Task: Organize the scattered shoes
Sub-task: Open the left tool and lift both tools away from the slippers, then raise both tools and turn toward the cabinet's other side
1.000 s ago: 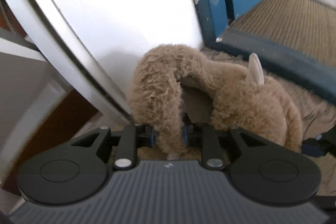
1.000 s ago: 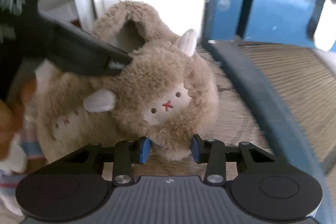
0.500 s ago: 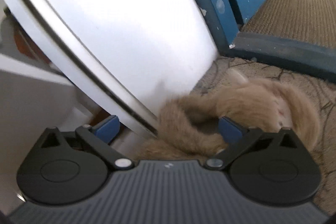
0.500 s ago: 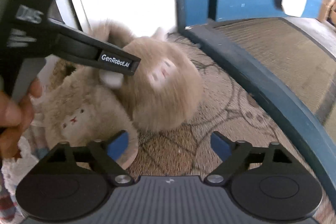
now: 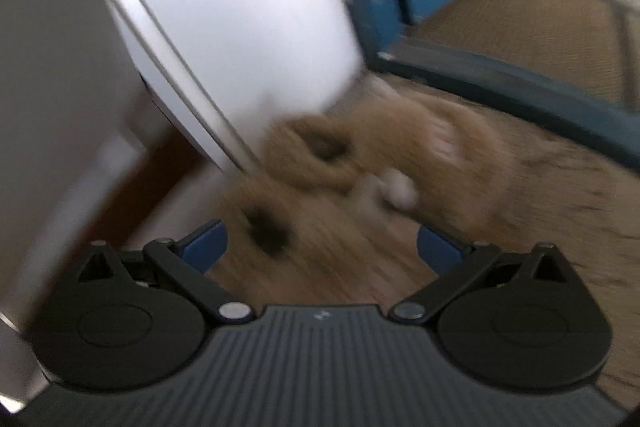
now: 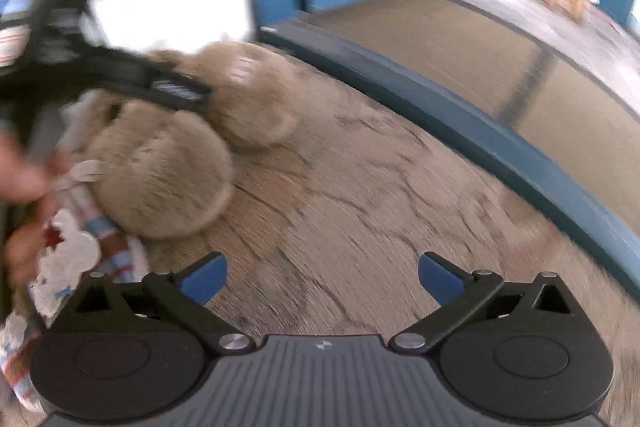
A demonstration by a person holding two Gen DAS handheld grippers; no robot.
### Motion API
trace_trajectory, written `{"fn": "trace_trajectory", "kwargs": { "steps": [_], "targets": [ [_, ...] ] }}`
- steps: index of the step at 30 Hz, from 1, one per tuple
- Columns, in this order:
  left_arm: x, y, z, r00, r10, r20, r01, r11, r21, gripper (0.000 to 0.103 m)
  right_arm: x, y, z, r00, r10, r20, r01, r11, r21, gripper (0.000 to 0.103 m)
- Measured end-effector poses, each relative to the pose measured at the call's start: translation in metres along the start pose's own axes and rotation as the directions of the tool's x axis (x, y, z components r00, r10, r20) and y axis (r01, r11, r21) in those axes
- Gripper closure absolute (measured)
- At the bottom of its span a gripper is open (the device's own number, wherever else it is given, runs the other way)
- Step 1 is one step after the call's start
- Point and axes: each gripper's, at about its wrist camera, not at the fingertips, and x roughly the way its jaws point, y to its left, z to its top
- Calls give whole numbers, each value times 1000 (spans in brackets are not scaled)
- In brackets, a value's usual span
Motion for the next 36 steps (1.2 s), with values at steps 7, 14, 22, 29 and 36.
{"fn": "trace_trajectory", "kwargs": {
  "steps": [7,14,22,29,36],
  "targets": [
    [-41,-2,-33,998,-67,-21,65,995,-78,0,-20,-22,-35,992,-129,15,125,982,139,1],
    [-64,4,-75,994,-97,-49,94,994,-52,0,-32,-14,-76,988,-151,24,147,982,115,1],
    [-67,27,-114,985,-125,-118,117,991,-70,0,-43,-18,-115,990,-143,-8,142,975,170,1],
    [-104,48,-129,969,-197,-151,193,980,-45,0,-67,-12,-145,993,-121,-16,122,982,145,1],
    [-120,54,-140,946,-266,-183,269,963,-11,0,-84,-18,-174,994,-99,-49,107,970,218,1]
  ]
}}
